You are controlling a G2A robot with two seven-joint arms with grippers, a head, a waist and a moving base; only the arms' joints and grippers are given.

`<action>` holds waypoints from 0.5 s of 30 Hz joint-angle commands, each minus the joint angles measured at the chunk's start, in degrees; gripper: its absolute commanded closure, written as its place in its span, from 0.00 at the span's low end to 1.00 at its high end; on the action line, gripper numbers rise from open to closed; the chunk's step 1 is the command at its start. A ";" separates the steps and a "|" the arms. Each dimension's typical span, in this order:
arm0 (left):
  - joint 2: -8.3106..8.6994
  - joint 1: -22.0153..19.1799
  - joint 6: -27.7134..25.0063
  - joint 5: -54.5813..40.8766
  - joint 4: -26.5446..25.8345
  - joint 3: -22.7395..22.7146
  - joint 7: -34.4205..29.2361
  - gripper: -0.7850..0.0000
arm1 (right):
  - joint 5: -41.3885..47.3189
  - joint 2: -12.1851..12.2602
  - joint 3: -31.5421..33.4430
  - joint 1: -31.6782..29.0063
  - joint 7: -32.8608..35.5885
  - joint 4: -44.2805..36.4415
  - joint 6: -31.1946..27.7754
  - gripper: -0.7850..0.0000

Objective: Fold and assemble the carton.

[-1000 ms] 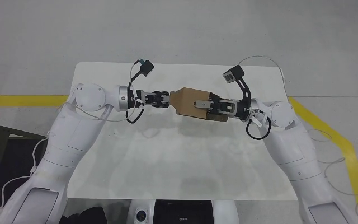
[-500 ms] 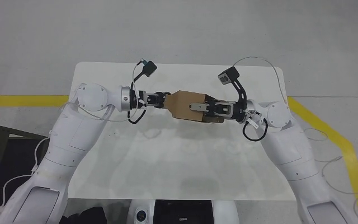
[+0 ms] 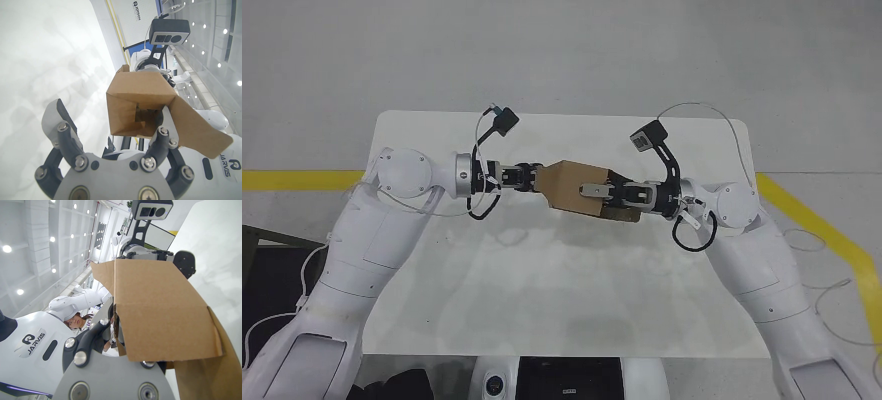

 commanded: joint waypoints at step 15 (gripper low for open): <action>1.50 -0.08 -0.71 0.56 -3.53 -5.56 -0.99 0.00 | -6.78 0.81 1.40 -1.90 -3.10 0.92 3.33 1.00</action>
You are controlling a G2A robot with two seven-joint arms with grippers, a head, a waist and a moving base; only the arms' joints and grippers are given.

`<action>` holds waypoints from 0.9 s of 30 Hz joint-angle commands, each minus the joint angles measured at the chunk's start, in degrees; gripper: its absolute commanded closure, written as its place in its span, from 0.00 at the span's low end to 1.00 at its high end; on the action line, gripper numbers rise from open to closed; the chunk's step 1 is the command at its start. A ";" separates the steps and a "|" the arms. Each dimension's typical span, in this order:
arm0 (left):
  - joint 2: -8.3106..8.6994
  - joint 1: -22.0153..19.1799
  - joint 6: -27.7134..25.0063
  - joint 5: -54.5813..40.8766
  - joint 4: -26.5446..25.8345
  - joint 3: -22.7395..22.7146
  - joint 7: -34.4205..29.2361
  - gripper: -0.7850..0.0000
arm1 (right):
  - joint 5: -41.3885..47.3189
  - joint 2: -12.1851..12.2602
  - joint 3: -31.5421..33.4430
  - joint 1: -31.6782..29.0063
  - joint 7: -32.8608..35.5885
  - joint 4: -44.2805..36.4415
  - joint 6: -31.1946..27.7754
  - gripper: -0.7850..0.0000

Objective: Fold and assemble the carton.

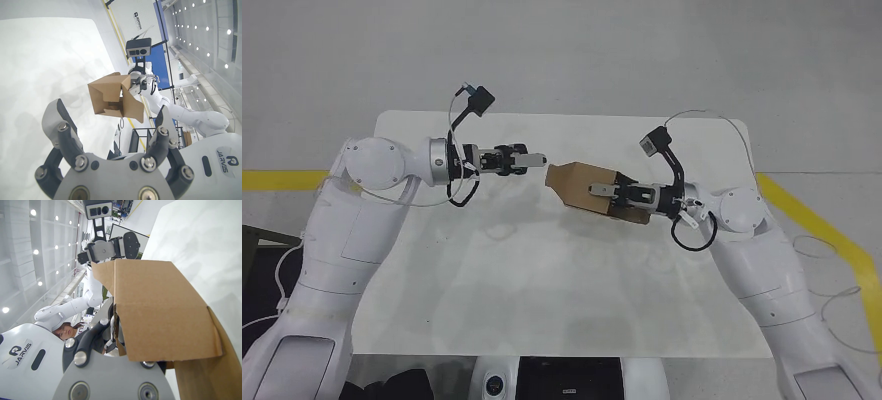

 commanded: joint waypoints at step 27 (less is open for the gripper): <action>0.66 -0.02 -0.44 6.80 2.58 2.61 -1.31 0.00 | -0.41 0.36 0.33 0.11 0.59 -2.44 0.65 1.00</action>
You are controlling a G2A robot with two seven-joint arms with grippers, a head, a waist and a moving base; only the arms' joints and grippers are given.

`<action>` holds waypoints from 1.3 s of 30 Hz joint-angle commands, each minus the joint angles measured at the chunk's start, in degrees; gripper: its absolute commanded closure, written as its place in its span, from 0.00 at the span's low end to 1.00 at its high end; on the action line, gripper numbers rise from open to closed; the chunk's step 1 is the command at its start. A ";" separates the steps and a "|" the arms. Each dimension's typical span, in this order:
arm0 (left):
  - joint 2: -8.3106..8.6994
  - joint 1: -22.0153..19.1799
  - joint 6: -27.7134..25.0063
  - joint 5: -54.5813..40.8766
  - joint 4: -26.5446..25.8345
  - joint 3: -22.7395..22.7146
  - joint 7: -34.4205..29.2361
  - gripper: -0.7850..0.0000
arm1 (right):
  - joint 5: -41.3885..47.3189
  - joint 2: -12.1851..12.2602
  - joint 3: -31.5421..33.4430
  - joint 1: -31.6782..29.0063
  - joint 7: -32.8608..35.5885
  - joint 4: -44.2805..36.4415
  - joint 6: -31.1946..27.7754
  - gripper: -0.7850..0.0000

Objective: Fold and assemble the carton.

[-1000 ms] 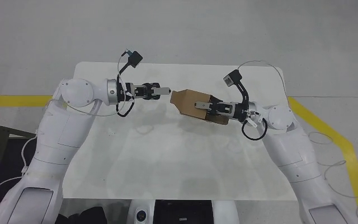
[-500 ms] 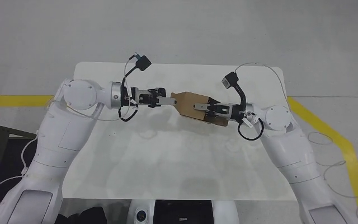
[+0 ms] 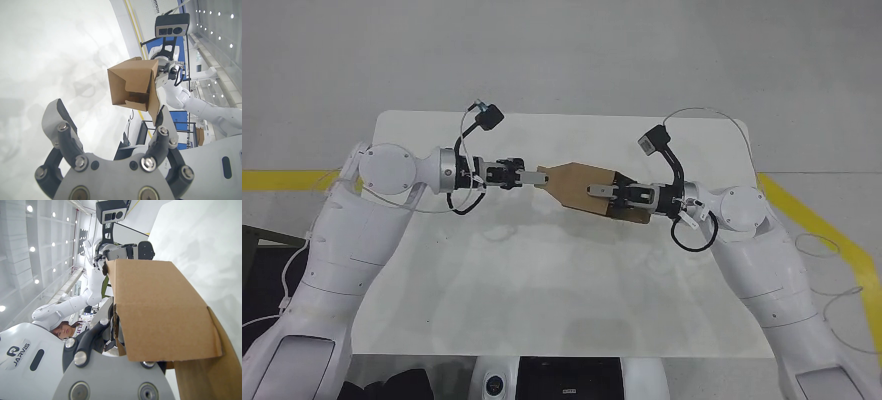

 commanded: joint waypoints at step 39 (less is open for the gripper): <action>-0.16 0.07 0.16 -3.24 -1.01 2.93 0.47 0.00 | 8.65 -1.09 -2.81 1.36 1.77 -1.60 -3.19 1.00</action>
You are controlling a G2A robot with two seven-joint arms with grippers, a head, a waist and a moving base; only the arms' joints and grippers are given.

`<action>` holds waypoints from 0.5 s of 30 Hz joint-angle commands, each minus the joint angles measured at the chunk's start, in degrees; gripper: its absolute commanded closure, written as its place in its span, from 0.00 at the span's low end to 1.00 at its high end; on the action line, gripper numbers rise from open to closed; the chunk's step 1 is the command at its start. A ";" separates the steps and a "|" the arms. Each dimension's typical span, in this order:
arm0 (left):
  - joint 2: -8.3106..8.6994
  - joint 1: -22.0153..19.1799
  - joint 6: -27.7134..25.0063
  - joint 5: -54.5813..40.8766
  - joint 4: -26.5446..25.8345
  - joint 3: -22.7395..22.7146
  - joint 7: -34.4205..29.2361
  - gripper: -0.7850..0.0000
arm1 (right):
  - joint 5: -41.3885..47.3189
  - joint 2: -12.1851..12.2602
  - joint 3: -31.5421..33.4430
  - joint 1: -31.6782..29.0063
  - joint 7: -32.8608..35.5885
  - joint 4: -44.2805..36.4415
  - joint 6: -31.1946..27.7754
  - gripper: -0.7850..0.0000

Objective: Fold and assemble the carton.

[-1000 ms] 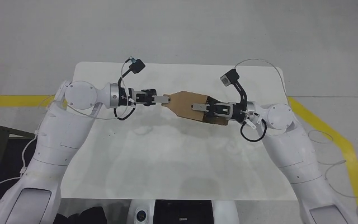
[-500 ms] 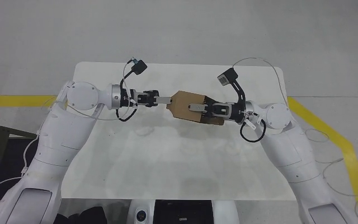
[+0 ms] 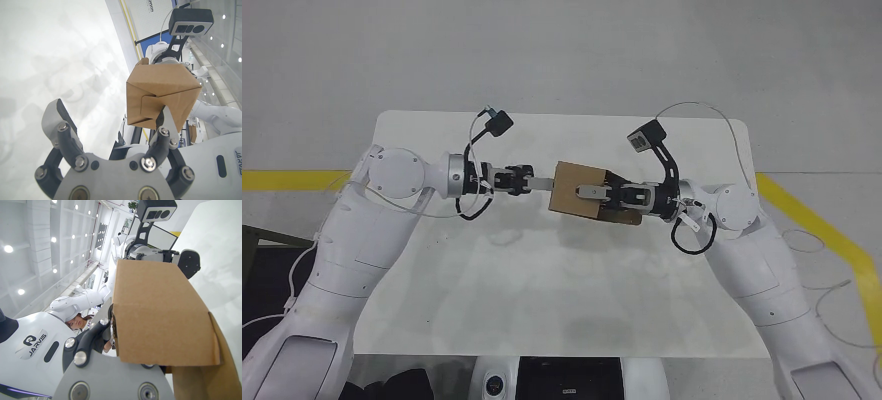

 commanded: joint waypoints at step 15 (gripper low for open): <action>-0.31 -0.17 0.23 -3.57 -0.29 1.01 -0.30 0.00 | 2.02 -0.43 -0.71 0.35 0.83 0.40 -0.54 1.00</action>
